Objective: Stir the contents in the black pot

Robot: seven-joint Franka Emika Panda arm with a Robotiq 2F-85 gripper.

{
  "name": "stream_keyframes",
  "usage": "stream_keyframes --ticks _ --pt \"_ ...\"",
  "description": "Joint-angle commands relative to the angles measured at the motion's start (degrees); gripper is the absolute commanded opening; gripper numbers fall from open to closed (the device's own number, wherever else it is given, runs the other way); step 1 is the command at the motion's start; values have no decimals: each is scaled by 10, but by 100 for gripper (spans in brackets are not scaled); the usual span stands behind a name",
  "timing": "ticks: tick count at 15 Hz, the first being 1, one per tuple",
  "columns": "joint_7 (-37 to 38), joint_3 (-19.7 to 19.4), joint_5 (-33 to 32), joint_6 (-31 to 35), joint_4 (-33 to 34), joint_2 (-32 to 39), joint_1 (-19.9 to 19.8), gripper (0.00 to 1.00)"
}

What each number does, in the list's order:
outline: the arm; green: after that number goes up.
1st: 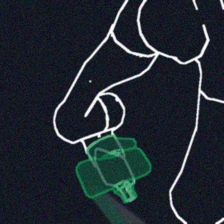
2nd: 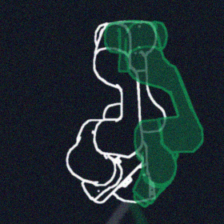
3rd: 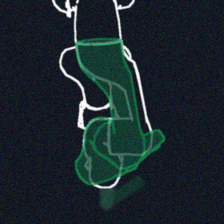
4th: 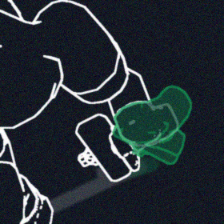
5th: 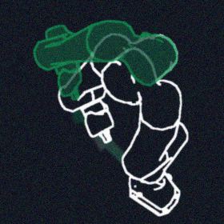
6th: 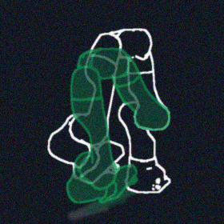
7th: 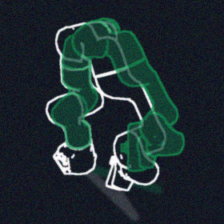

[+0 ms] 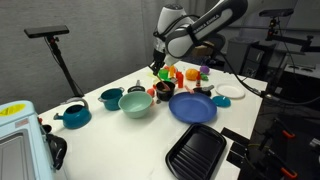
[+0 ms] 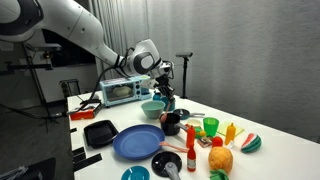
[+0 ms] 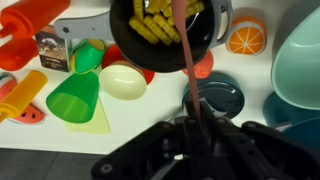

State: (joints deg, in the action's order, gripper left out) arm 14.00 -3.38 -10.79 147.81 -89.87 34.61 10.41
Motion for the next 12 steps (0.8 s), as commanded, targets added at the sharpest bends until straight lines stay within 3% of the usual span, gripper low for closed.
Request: stream_keyframes --ticks 1,6,7,12 --pt "-9 -11 -13 35 -71 -47 -1 2" --pt "11 -46 -59 72 -104 -66 13 2" --pt "-5 -28 -39 60 -68 -40 0 8" --pt "-1 -34 -46 67 -79 -47 4 8"
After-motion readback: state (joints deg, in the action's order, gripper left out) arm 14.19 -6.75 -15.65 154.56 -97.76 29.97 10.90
